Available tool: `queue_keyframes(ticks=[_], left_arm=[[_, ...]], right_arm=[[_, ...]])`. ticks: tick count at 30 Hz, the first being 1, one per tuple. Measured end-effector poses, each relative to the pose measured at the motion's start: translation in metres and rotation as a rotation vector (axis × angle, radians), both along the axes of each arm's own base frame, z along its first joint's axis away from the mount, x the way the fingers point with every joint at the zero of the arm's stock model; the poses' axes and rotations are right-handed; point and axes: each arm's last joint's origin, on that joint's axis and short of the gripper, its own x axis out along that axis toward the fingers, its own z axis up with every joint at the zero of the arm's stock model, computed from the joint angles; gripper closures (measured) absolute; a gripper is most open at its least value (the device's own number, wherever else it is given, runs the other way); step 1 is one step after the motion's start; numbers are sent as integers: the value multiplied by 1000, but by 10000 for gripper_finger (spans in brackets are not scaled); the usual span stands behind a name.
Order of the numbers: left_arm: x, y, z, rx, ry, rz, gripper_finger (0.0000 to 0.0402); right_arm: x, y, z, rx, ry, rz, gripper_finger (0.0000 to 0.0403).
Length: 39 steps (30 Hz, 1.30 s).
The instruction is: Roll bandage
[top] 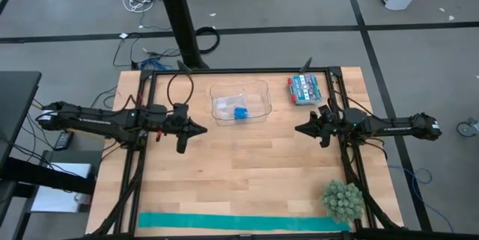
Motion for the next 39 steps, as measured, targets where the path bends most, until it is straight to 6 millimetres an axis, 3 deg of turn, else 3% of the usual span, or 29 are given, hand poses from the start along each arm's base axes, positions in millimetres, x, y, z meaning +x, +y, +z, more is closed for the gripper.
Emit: queue_keyframes(ticks=[12, 27, 39], left_arm=[[-23, -2, -54, -56, -6, -14, 401], [-52, -3, -109, -184, 42, -52, 401], [-57, -3, -121, -130, 159, -77, 391]], right_arm=[[0, 4, -1, -69, 1, 127, 403], [0, 4, -1, -129, -3, 130, 401], [0, 4, 0, -130, -6, 131, 399]])
